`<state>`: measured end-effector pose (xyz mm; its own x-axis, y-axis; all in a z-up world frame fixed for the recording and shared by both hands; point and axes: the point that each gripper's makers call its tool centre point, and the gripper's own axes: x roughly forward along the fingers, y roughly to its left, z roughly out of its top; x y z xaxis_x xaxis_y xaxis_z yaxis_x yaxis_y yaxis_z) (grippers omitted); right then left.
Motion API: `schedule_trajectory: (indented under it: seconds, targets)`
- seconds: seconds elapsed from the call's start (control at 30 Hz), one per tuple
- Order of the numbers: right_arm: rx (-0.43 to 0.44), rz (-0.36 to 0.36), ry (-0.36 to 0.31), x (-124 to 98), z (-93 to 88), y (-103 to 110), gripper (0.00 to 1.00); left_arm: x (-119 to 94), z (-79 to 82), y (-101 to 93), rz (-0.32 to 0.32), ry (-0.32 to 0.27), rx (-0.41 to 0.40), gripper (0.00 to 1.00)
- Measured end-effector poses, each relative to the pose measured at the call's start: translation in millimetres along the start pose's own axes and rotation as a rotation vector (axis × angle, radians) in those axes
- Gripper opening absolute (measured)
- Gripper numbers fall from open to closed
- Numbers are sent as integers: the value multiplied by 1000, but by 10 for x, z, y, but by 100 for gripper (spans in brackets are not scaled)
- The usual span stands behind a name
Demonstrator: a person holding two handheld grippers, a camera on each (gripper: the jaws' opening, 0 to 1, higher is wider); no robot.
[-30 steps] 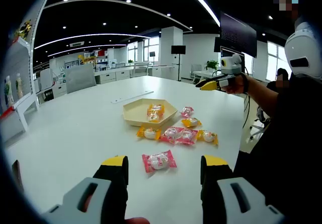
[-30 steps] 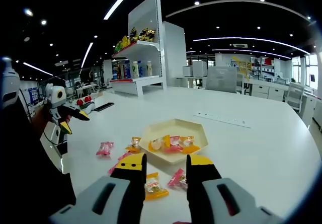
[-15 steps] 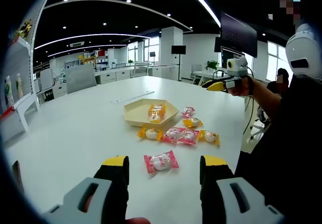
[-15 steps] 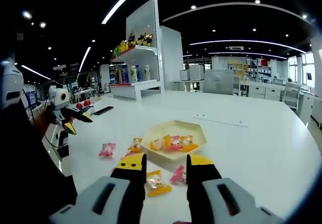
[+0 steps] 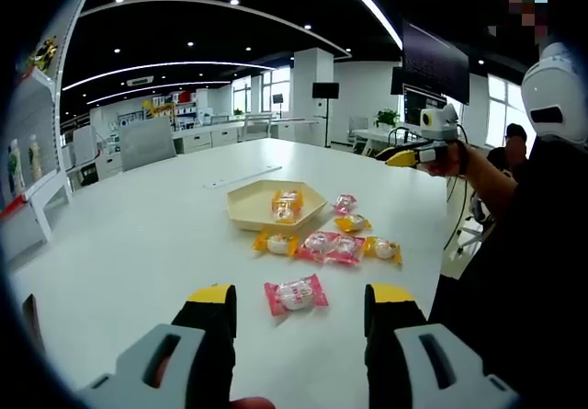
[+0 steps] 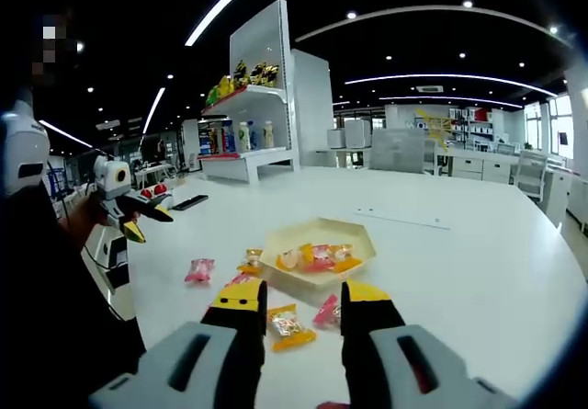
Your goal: Pick up the marshmallows scattered on the table and place them into the bowl on the table
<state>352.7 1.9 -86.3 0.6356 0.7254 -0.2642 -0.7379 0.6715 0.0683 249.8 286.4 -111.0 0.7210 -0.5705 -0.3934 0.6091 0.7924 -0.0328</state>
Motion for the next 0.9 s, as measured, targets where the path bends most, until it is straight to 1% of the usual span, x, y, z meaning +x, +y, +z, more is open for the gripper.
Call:
schedule_trajectory:
  seconds: [0.23, 0.47, 0.7, 0.9]
  targets:
    - [-16, 2, 11, -99, -63, 101, 33, -7, -5, 10, 1, -1, 0, 56]
    - [5, -7, 19, -186, -164, 98, 33, 0, -20, 4, -5, 2, 0, 56]
    - [6, -15, 24, -248, -212, 116, 33, -3, -31, 3, -12, 11, 7, 56]
    - [12, -10, 35, -275, -284, 142, 34, -4, -22, -66, -46, 20, 35, 56]
